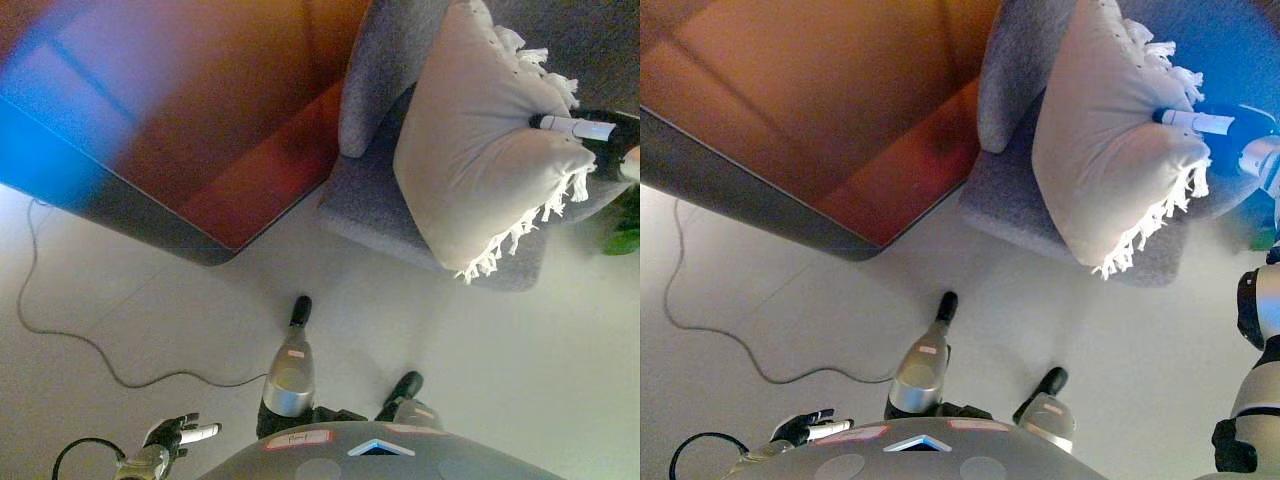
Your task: Pick up the pillow and put it on the sofa.
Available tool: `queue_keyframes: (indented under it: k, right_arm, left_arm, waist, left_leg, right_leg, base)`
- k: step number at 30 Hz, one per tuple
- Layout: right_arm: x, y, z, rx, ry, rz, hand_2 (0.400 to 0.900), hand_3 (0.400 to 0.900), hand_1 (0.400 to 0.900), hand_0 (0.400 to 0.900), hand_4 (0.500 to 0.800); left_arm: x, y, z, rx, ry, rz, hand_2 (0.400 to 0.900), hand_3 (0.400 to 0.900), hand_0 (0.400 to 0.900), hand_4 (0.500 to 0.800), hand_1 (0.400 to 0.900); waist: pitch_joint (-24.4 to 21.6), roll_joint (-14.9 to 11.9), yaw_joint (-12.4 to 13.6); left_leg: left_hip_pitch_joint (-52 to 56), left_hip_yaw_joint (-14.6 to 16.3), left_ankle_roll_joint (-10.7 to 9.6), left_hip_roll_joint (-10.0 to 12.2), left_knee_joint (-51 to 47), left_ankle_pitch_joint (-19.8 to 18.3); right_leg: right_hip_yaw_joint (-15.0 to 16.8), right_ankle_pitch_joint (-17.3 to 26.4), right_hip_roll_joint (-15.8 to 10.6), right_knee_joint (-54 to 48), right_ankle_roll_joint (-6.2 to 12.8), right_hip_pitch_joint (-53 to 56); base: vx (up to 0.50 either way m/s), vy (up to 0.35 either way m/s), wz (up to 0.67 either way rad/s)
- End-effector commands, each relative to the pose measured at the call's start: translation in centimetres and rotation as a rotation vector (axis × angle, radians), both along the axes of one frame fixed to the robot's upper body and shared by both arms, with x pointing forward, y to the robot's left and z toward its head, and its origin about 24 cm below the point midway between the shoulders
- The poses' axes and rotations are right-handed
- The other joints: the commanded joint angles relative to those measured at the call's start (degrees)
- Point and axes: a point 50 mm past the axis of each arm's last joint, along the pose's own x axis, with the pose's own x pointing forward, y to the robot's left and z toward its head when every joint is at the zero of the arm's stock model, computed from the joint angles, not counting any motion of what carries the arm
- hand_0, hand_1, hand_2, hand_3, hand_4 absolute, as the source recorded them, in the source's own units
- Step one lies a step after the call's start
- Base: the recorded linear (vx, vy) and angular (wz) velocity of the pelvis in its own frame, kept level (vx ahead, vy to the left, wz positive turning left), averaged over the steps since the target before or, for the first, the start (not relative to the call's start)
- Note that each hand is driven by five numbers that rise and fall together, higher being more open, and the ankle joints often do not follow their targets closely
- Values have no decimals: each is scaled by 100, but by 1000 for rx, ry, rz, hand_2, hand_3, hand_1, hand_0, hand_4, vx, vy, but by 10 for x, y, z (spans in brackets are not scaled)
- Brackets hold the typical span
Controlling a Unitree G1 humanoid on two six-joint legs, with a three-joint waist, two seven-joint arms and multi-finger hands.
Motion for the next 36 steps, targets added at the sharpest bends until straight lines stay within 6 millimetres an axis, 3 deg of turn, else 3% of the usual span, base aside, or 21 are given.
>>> queue_keyframes:
  k: [1, 9, 18, 26, 36]
  right_arm:
    - [9, 1, 115, -48, -447, -115, 900, 900, 900, 900, 800]
    - [-3, -13, 124, -110, -404, -180, 900, 900, 900, 900, 800]
    - [-21, -32, 136, -224, -381, -270, 900, 900, 900, 900, 800]
    - [-41, -52, 138, -293, -327, -398, 900, 900, 900, 900, 800]
    - [-85, -87, 129, -304, -210, -521, 900, 900, 900, 900, 800]
  left_arm:
    - [-9, 23, 11, 66, 20, -18, 900, 900, 900, 800, 900]
    - [-6, 18, 9, 30, -13, -11, 900, 900, 900, 800, 900]
    - [-16, 7, 6, -21, -14, -26, 900, 900, 900, 800, 900]
    - [-21, 16, 10, 10, -8, -42, 900, 900, 900, 800, 900]
    - [-43, 24, 16, 51, 53, -46, 900, 900, 900, 800, 900]
  waist:
    - [87, -9, 65]
    - [183, 266, -77]
    - [107, 325, -212]
    - [-91, 48, -340]
    - [-655, -462, -577]
  left_leg:
    - [236, 95, 0, 76, -73, -302]
    - [207, 157, -39, 31, -83, -298]
    - [295, 291, -58, 8, -111, -312]
    - [478, 436, -52, 43, -126, -346]
    - [1013, 774, -39, 172, -102, -518]
  right_leg:
    - [53, -485, -134, 764, -251, -312]
    - [152, -598, -206, 958, -325, -570]
    - [241, -609, -239, 981, -329, -612]
    - [306, -454, -209, 773, -263, -407]
    - [455, -271, -121, 332, -147, 182]
  base:
    - [-140, 35, -12]
    - [-71, 38, -8]
    - [-19, 40, -7]
    - [13, -4, -9]
    - [92, -37, -17]
